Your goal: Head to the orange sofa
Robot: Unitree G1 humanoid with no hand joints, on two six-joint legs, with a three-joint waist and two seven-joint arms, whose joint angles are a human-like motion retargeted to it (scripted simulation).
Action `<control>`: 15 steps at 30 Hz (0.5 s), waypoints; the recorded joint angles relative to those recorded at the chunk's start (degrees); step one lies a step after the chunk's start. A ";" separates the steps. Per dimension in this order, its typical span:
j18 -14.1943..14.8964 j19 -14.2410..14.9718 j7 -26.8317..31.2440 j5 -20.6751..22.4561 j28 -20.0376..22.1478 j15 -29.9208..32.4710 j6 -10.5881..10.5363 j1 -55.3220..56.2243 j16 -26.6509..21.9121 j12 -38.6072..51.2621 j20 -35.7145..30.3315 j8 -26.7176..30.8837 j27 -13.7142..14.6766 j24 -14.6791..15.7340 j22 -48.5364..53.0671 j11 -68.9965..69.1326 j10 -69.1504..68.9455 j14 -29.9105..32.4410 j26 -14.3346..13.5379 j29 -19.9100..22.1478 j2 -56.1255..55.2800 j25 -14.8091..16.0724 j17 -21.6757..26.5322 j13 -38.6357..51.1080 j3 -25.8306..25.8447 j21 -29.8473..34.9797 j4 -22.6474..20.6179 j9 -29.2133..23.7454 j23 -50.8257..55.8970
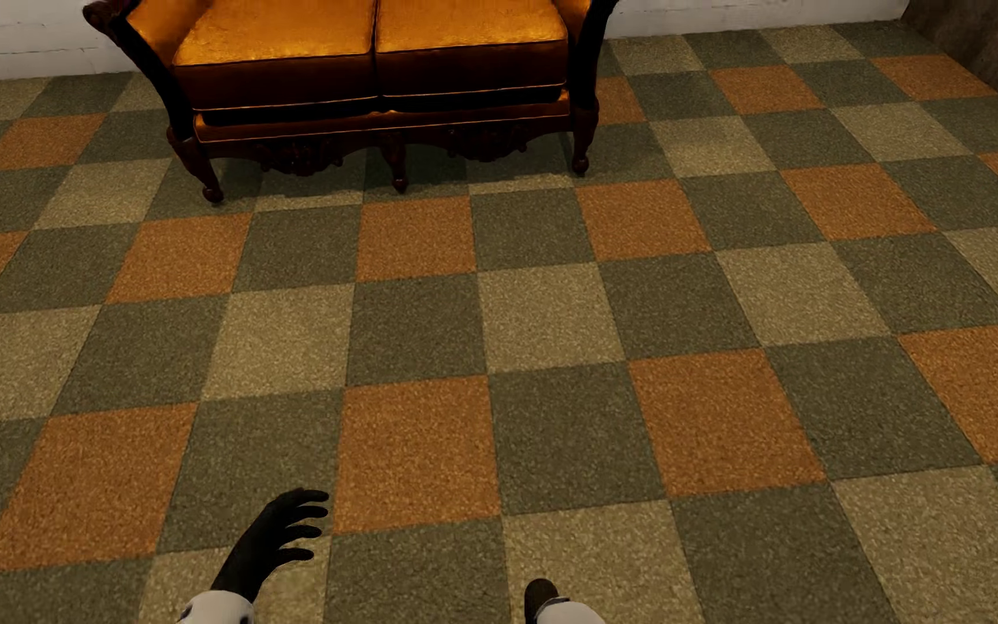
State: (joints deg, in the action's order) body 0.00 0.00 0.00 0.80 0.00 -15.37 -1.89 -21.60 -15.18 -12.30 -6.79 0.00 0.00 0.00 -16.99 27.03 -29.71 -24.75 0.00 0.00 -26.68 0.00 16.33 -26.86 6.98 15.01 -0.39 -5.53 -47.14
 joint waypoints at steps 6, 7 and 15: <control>0.00 0.00 0.00 3.02 0.00 32.44 -4.80 9.83 1.17 -3.71 -6.80 0.00 0.00 0.00 -11.83 13.56 -38.46 36.76 0.00 0.00 -3.45 0.00 -0.96 -1.25 1.62 2.20 9.64 1.44 -7.45; 0.00 0.00 0.00 4.16 0.00 29.63 -5.83 16.48 1.38 -3.60 -8.97 0.00 0.00 0.00 -15.55 15.15 -48.82 31.58 0.00 0.00 -0.38 0.00 0.11 0.59 -0.94 6.01 9.82 1.00 -5.95; 0.00 0.00 0.00 5.93 0.00 10.89 -5.50 44.96 1.63 -14.26 -3.07 0.00 0.00 0.00 -38.15 7.89 -9.33 19.83 0.00 0.00 32.14 0.00 0.09 14.88 -11.25 -0.92 9.03 0.41 19.16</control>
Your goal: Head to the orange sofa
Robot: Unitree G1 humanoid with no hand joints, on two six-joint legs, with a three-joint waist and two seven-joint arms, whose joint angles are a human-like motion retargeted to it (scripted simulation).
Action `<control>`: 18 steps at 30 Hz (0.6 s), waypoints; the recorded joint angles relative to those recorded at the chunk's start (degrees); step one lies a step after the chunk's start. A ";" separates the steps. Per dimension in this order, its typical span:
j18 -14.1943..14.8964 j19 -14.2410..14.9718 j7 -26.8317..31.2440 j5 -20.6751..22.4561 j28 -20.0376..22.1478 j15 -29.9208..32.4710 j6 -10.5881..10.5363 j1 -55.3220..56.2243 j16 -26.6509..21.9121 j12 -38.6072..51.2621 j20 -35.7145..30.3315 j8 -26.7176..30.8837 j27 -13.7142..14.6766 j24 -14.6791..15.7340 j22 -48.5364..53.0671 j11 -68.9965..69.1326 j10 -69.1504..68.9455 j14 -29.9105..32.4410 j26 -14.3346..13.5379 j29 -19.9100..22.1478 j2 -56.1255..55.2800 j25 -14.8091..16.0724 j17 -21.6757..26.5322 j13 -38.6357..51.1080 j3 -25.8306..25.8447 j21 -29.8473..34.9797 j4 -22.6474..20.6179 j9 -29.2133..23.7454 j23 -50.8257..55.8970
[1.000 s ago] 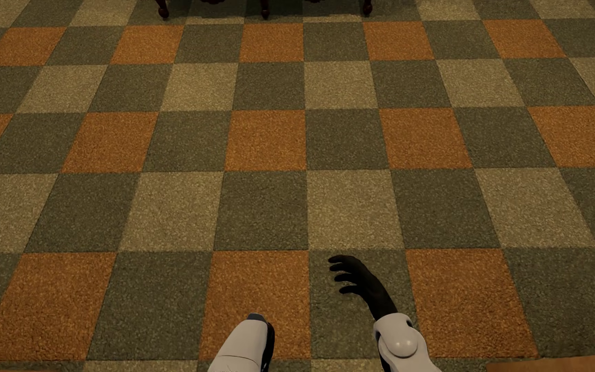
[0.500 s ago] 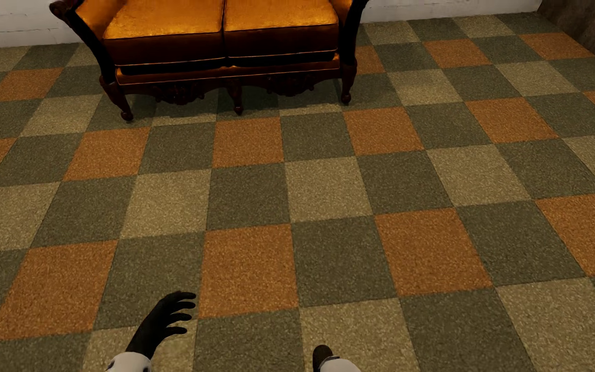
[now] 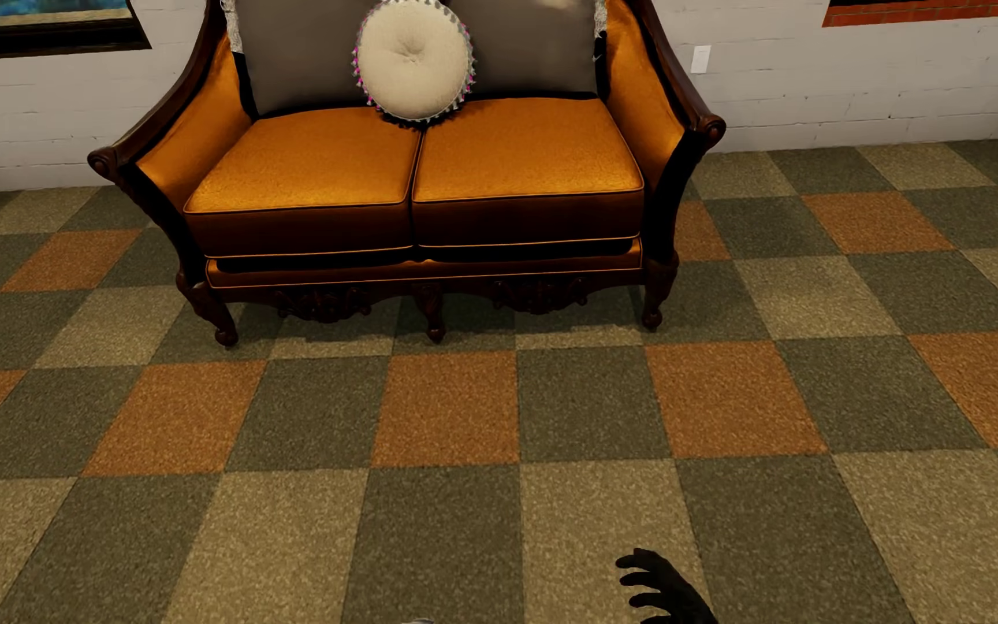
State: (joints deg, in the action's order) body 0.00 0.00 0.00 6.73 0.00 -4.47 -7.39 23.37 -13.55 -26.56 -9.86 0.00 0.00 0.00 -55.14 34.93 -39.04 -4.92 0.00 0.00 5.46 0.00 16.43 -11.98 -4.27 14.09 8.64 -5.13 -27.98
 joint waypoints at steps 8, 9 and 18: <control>0.00 0.00 0.00 -9.39 0.00 -0.67 1.50 5.87 -0.40 0.75 8.37 0.00 0.00 0.00 -2.35 7.40 2.91 9.99 0.00 0.00 16.45 0.00 -0.89 0.84 -7.28 3.41 0.86 6.96 5.81; 0.00 0.00 0.00 -8.81 0.00 5.90 2.26 7.76 -0.60 1.75 6.23 0.00 0.00 0.00 -0.53 11.67 -4.53 11.11 0.00 0.00 16.78 0.00 -1.26 -0.26 -4.76 4.60 -0.20 6.06 2.10; 0.00 0.00 0.00 -5.50 0.00 4.94 3.22 -11.38 -1.31 13.45 5.71 0.00 0.00 0.00 30.61 13.67 4.38 3.72 0.00 0.00 -17.19 0.00 0.48 -4.36 -1.69 8.73 -4.14 1.92 -15.53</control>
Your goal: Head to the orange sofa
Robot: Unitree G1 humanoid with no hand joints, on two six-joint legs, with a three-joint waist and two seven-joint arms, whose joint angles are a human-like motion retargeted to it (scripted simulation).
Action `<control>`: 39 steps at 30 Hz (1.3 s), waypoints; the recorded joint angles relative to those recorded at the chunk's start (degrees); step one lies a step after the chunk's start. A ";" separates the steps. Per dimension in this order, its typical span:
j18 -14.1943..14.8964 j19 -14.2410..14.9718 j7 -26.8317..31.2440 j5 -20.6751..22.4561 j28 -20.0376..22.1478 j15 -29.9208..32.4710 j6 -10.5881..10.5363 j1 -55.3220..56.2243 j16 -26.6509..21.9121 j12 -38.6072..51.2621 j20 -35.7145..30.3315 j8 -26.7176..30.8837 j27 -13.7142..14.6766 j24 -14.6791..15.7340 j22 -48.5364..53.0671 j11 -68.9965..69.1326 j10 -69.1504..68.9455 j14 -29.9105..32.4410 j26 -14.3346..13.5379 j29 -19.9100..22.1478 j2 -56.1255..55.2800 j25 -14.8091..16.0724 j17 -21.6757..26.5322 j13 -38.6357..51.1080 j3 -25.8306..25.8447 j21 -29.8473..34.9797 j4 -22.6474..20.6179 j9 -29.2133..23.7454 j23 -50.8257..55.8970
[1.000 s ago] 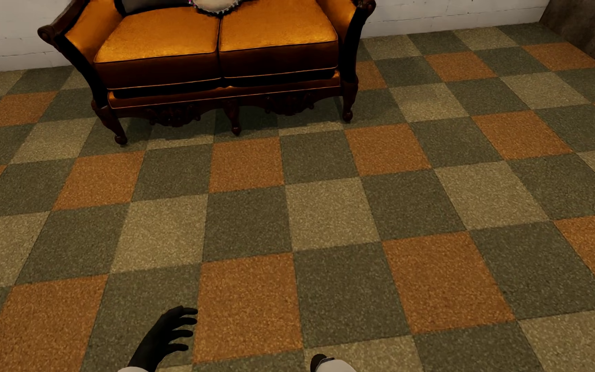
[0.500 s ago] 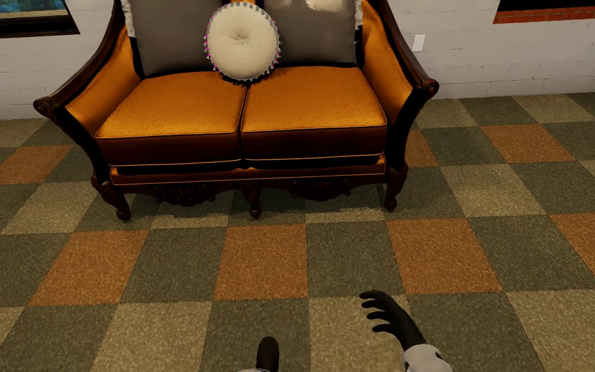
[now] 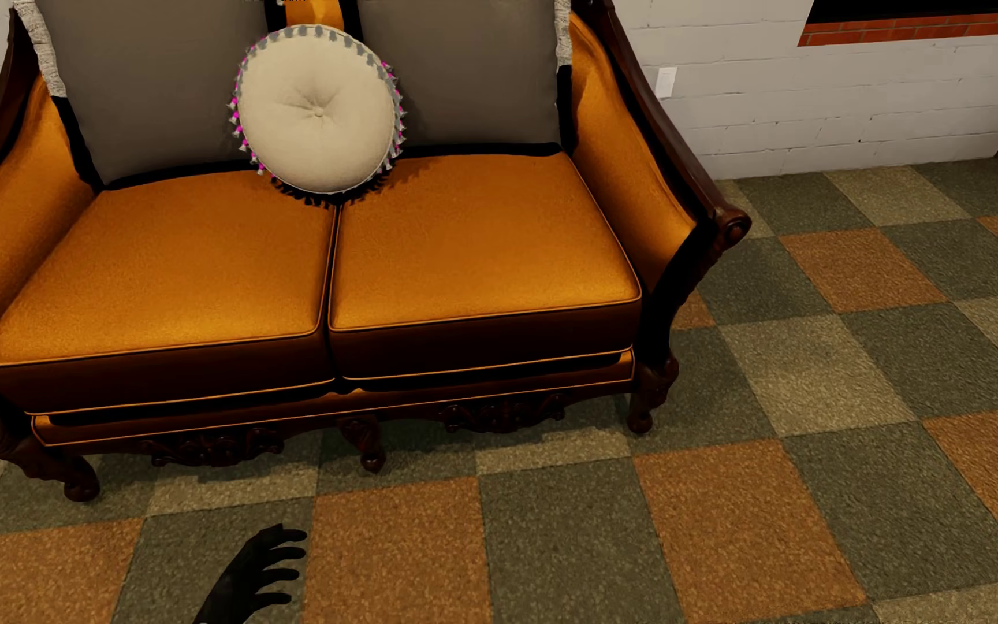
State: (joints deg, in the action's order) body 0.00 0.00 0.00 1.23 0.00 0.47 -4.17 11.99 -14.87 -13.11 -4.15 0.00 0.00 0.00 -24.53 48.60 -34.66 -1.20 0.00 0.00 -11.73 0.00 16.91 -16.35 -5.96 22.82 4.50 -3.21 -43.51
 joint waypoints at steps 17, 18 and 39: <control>0.00 0.00 0.00 3.14 0.00 -15.69 -0.42 -20.22 0.15 -7.25 -15.64 0.00 0.00 0.00 -23.94 -28.66 19.80 -7.60 0.00 0.00 16.66 0.00 -0.84 1.68 5.25 1.75 -1.33 2.16 6.87; 0.00 0.00 0.00 3.18 0.00 -15.57 -0.42 -20.61 0.21 -7.37 -15.10 0.00 0.00 0.00 -24.51 -29.11 20.11 -8.08 0.00 0.00 16.85 0.00 -0.84 1.57 5.02 2.06 -1.24 2.47 7.48; 0.00 0.00 0.00 2.43 0.00 -15.83 -0.46 -22.93 1.88 -4.01 -15.59 0.00 0.00 0.00 -18.63 -30.67 21.73 -10.93 0.00 0.00 18.14 0.00 -1.07 0.46 4.88 1.76 -1.66 2.15 -0.91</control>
State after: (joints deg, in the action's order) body 0.00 0.00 0.00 3.67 0.00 -15.37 -4.63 -10.94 -12.99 -17.12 -19.74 0.00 0.00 0.00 -43.16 17.93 -12.93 -12.13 0.00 0.00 6.41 0.00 15.84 -15.88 -1.08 24.58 2.85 -1.05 -44.42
